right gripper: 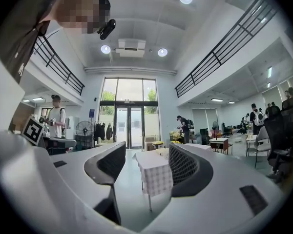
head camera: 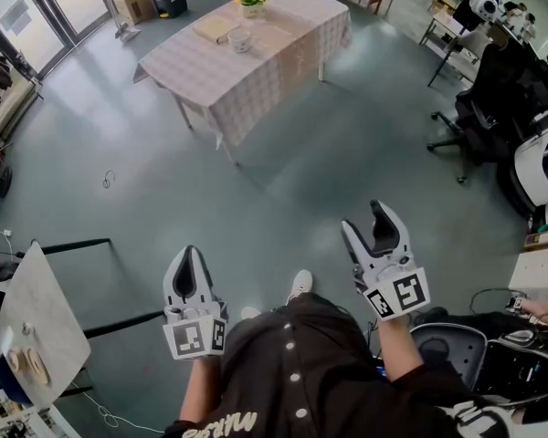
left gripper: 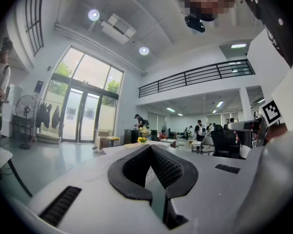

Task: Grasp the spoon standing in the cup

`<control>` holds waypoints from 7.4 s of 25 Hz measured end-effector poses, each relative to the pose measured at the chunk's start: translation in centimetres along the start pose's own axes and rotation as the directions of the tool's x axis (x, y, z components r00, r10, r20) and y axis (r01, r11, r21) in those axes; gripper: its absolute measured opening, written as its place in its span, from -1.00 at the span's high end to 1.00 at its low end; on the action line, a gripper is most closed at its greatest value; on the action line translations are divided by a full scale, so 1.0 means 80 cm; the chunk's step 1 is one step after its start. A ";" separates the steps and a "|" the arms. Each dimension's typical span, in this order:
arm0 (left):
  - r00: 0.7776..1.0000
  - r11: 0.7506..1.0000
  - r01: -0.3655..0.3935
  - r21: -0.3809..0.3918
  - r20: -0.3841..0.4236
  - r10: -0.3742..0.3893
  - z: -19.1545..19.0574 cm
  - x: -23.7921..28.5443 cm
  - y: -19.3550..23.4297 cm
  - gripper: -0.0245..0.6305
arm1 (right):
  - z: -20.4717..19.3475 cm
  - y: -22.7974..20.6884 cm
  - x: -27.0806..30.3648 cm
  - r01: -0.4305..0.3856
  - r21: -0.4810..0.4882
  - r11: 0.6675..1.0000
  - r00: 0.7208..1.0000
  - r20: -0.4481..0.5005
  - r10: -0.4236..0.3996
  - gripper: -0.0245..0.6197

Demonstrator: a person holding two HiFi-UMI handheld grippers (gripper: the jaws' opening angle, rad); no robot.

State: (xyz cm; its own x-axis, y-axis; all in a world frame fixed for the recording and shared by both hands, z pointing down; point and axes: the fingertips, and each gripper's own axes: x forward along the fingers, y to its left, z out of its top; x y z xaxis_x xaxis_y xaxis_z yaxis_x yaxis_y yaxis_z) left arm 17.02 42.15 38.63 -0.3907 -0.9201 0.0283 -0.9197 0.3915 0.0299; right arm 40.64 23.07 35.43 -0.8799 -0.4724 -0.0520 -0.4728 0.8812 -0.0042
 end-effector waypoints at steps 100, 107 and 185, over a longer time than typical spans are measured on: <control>1.000 0.999 0.029 -0.018 0.009 -0.029 0.008 0.407 0.189 0.87 | -0.029 -0.092 0.441 -0.007 -0.032 0.999 1.000 0.008 0.007 -0.05; 1.000 0.999 0.028 -0.023 -0.006 -0.029 0.006 0.459 0.193 0.87 | -0.031 -0.120 0.484 -0.006 -0.029 1.000 1.000 0.001 0.006 -0.05; 0.994 0.998 0.051 -0.021 -0.095 -0.053 0.019 0.972 0.383 0.87 | -0.202 -0.317 1.039 -0.041 0.057 0.998 0.954 -0.296 0.056 0.03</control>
State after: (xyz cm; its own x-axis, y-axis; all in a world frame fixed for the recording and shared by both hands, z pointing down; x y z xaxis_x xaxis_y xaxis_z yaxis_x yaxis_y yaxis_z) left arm -41.63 -17.41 40.26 -0.3364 -0.9339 0.1210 -0.9373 0.3444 0.0527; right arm -21.28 -38.88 47.36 -0.8795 -0.4074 0.2459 -0.4332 0.8994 -0.0591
